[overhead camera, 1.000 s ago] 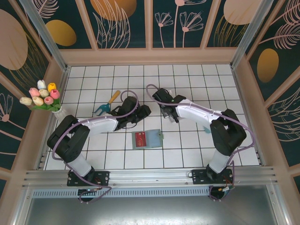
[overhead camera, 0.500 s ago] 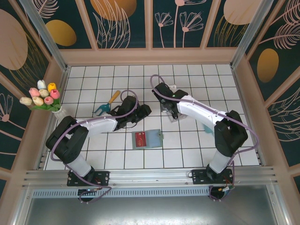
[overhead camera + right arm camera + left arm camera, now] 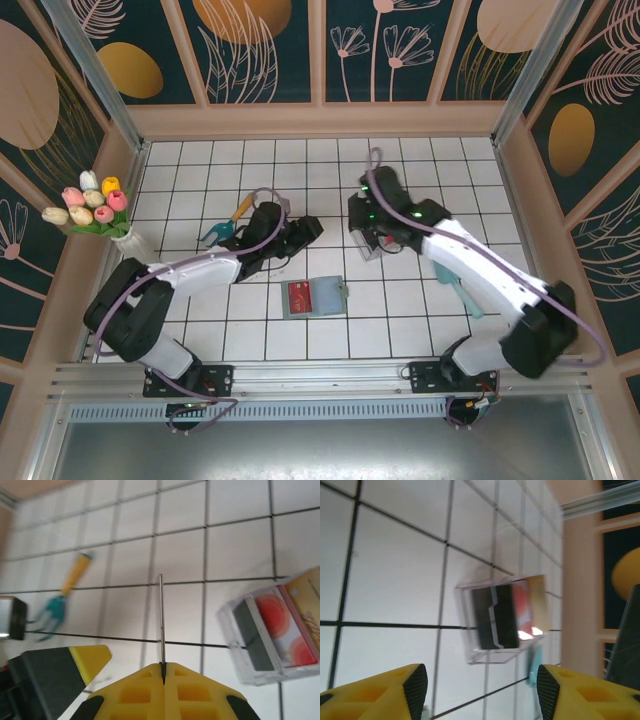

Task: Put the credit cards into the card holder
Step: Pick up several credit cards from the storage box.

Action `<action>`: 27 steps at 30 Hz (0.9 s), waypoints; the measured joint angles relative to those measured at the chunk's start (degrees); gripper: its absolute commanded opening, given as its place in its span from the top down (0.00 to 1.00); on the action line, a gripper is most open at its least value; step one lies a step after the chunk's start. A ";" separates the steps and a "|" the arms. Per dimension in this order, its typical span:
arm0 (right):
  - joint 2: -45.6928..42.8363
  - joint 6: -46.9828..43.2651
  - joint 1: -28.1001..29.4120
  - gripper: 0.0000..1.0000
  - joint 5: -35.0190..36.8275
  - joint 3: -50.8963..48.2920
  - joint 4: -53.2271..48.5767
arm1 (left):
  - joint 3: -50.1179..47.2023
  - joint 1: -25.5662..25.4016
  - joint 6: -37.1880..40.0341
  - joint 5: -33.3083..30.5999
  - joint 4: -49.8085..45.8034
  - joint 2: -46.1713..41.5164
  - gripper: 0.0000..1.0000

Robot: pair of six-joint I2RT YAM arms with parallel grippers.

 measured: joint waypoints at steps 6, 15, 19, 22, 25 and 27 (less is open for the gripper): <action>-4.96 -0.59 -11.26 1.00 -24.76 -5.62 9.22 | -3.17 1.36 -2.19 4.37 10.67 -6.56 0.25; -4.31 4.07 -13.25 1.00 -47.10 -8.94 21.59 | -1.51 1.36 -4.24 15.43 23.34 -4.68 0.30; -3.50 5.27 -13.27 1.00 -50.73 -9.29 24.26 | -1.20 1.36 -6.08 18.69 28.61 -3.69 0.54; -2.47 5.29 -13.27 1.00 -51.39 -9.31 24.57 | -1.20 1.36 -7.37 20.17 31.54 -3.52 0.73; -1.49 5.20 -13.38 1.00 -50.95 -9.31 24.44 | -1.20 1.36 -8.20 20.96 33.03 -3.52 0.92; -1.03 5.22 -13.49 0.96 -50.88 -9.31 24.48 | -1.29 1.51 -8.44 20.87 32.61 -3.52 1.00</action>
